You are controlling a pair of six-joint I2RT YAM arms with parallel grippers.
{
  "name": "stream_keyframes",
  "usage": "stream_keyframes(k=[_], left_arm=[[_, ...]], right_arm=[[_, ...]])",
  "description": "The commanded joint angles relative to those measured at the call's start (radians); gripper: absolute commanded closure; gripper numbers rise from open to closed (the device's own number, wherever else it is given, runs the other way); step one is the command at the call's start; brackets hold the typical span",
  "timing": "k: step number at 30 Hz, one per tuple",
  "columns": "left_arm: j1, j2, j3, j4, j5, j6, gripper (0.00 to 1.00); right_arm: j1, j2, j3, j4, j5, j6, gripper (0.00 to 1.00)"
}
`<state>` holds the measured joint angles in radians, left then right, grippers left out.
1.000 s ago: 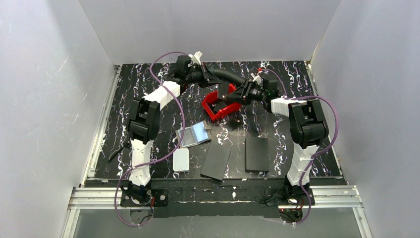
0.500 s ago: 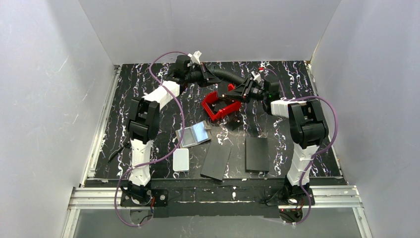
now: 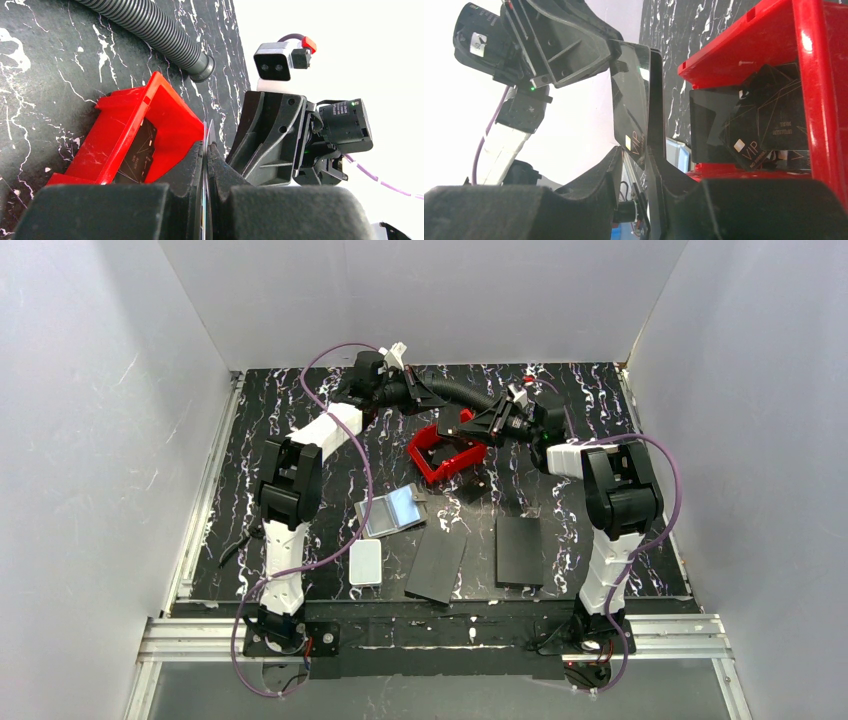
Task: Put the credit cards into the card holder
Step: Insert the credit card into the card holder.
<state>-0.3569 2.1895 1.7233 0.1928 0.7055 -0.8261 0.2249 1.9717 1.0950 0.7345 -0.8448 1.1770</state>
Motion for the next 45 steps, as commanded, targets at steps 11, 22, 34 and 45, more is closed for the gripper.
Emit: stream_keyframes(k=[11, 22, 34, 45], left_arm=[[-0.001, 0.031, 0.049, 0.026, 0.028, -0.082, 1.00], [-0.005, 0.033, 0.046, 0.039, 0.026, -0.090, 1.00], [-0.004, 0.032, 0.003, -0.034, -0.013, 0.024, 0.96], [-0.011, 0.033, 0.010, -0.155, -0.039, 0.116, 0.84]], right_arm=[[0.013, 0.141, -0.039, 0.667, 0.031, 0.472, 0.68], [0.022, 0.176, 0.013, 0.645, 0.059, 0.466, 0.71], [0.009, 0.160, 0.057, 0.458, 0.055, 0.338, 0.99], [-0.044, 0.051, 0.001, 0.214, 0.049, 0.136, 0.99]])
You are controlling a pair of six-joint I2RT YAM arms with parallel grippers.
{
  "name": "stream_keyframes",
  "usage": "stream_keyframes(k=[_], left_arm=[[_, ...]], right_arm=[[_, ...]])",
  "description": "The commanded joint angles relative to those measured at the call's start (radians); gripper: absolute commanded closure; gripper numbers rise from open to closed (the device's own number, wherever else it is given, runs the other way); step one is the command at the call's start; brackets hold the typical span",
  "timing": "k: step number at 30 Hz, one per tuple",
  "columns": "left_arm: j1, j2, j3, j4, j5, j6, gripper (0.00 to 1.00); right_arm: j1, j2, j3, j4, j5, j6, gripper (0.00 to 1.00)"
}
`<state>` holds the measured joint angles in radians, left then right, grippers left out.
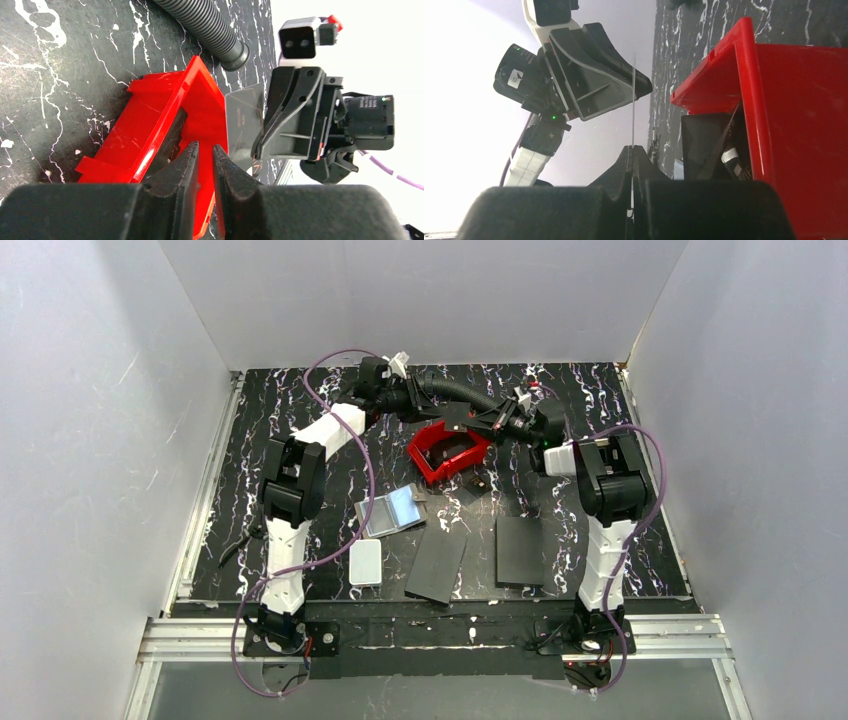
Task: Put the credit cards into the card holder
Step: Insert the credit card into the card holder.
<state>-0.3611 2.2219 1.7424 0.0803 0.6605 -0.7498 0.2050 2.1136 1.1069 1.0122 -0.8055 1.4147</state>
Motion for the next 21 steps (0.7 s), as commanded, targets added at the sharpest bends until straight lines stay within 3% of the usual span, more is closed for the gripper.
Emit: stream_keyframes(k=[1, 7, 14, 16, 18, 21], left_arm=[[-0.006, 0.000, -0.009, -0.044, 0.010, 0.038, 0.83], [-0.006, -0.071, -0.009, -0.142, -0.011, 0.094, 0.63], [0.022, -0.212, -0.024, -0.356, -0.029, 0.198, 0.49], [0.044, -0.290, -0.075, -0.397, -0.033, 0.220, 0.45], [0.064, -0.393, -0.153, -0.423, -0.031, 0.239, 0.30], [0.095, -0.538, -0.314, -0.446, 0.015, 0.257, 0.28]], right_arm=[[-0.029, -0.108, -0.011, -0.092, 0.009, -0.127, 0.99], [-0.039, -0.192, 0.033, -0.426, 0.004, -0.388, 0.99], [-0.038, -0.304, 0.118, -0.869, 0.049, -0.717, 0.99], [-0.031, -0.345, 0.131, -0.975, 0.073, -0.808, 0.99], [-0.015, -0.385, 0.137, -1.092, 0.094, -0.896, 0.99], [0.026, -0.450, 0.128, -1.208, 0.120, -0.971, 0.99]])
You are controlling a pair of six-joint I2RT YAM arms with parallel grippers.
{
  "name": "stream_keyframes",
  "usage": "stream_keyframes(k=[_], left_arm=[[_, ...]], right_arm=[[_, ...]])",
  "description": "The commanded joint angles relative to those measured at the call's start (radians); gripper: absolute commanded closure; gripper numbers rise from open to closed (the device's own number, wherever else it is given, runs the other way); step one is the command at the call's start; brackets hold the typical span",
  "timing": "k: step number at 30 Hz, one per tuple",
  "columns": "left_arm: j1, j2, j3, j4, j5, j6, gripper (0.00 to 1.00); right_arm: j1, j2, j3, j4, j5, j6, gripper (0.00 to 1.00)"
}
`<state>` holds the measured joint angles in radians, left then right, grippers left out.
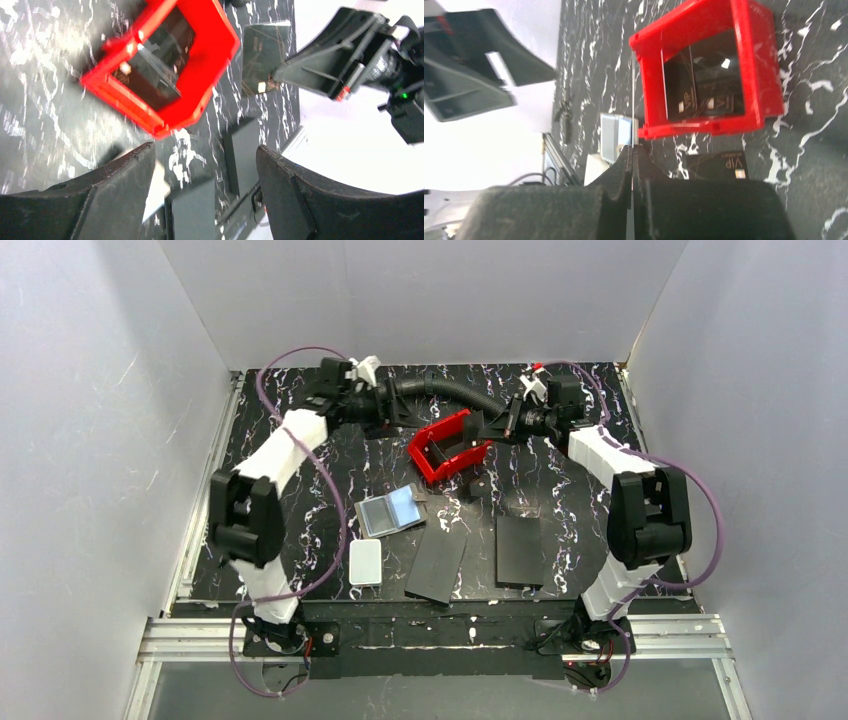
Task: Put the credit cards into the card holder
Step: Insert the credit card into the card holder.
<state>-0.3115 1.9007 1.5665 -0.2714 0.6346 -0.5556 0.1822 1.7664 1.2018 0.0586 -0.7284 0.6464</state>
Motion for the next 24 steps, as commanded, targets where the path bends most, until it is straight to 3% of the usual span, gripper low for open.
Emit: stream_keyframes(k=[1, 4, 7, 10, 12, 16, 21, 24], left_arm=[[0.052, -0.267, -0.190, -0.103, 0.046, 0.069, 0.27], [0.077, -0.406, -0.333, -0.150, 0.041, 0.081, 0.27], [0.117, -0.533, -0.468, -0.131, 0.136, 0.026, 0.27], [0.172, -0.657, -0.619, 0.124, 0.304, -0.184, 0.26], [0.188, -0.734, -0.723, 0.336, 0.361, -0.377, 0.26], [0.190, -0.865, -0.782, 0.379, 0.317, -0.493, 0.25], [0.189, -0.988, -0.828, 0.385, 0.212, -0.594, 0.13], [0.188, -1.000, -0.841, 0.401, 0.206, -0.626, 0.12]], right_arm=[[0.066, -0.123, 0.025, -0.279, 0.056, -0.215, 0.99], [0.138, -0.183, 0.009, -0.314, 0.090, -0.227, 0.99], [0.228, -0.223, -0.020, -0.279, 0.077, -0.186, 0.99], [0.295, -0.251, -0.103, -0.121, 0.029, -0.071, 0.99], [0.319, -0.274, -0.177, 0.094, 0.001, 0.053, 0.99], [0.368, -0.332, -0.292, 0.430, 0.030, 0.303, 0.99], [0.428, -0.338, -0.341, 0.663, 0.081, 0.500, 0.99], [0.466, -0.304, -0.329, 0.739, 0.092, 0.546, 0.99]])
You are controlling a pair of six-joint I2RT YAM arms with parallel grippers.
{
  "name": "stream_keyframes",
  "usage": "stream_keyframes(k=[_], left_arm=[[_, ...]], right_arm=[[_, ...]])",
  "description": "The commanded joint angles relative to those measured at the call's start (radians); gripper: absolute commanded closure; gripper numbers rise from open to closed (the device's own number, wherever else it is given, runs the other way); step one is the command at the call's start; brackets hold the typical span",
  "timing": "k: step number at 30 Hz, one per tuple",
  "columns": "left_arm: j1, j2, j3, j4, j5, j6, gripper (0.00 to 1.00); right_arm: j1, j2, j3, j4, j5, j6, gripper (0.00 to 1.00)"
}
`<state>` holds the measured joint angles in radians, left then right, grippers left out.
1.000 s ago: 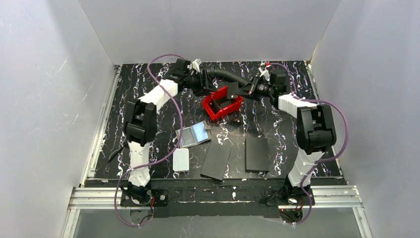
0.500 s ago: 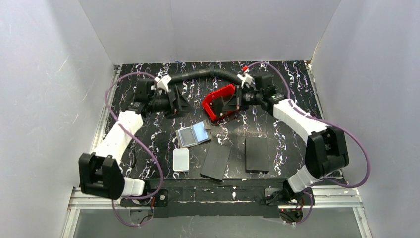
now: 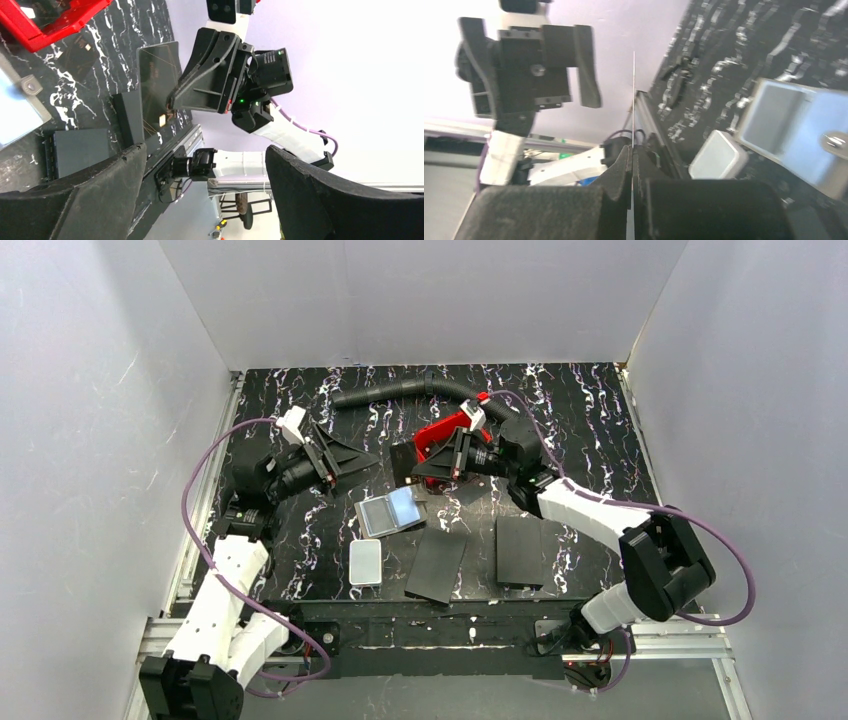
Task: Put the credit cards into the card holder
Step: Insert the credit card into the card holder.
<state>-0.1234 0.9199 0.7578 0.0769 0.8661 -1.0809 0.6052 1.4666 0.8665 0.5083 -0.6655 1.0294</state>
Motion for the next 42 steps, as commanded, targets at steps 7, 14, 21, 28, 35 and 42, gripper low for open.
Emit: stream_keyframes(k=[7, 14, 21, 28, 35, 42], left_arm=[[-0.001, -0.038, -0.019, 0.140, 0.010, -0.121, 0.37], [-0.004, -0.041, -0.029, 0.153, 0.010, -0.129, 0.49], [-0.005, -0.033, -0.032, 0.187, 0.010, -0.140, 0.64], [-0.006, -0.002, -0.032, 0.199, 0.021, -0.134, 0.78], [-0.005, 0.065, -0.026, 0.205, 0.042, -0.076, 0.89], [-0.001, 0.112, -0.044, 0.098, -0.017, 0.094, 1.00]], right_arm=[[0.101, 0.040, 0.042, 0.397, 0.068, 0.239, 0.99], [0.111, 0.077, 0.041, 0.528, 0.071, 0.335, 0.99], [0.121, 0.121, 0.041, 0.626, 0.067, 0.405, 0.99], [0.132, 0.152, 0.031, 0.676, 0.064, 0.429, 0.99], [0.134, 0.178, 0.037, 0.668, 0.043, 0.424, 0.99], [0.112, 0.166, 0.073, 0.279, 0.037, 0.143, 0.69]])
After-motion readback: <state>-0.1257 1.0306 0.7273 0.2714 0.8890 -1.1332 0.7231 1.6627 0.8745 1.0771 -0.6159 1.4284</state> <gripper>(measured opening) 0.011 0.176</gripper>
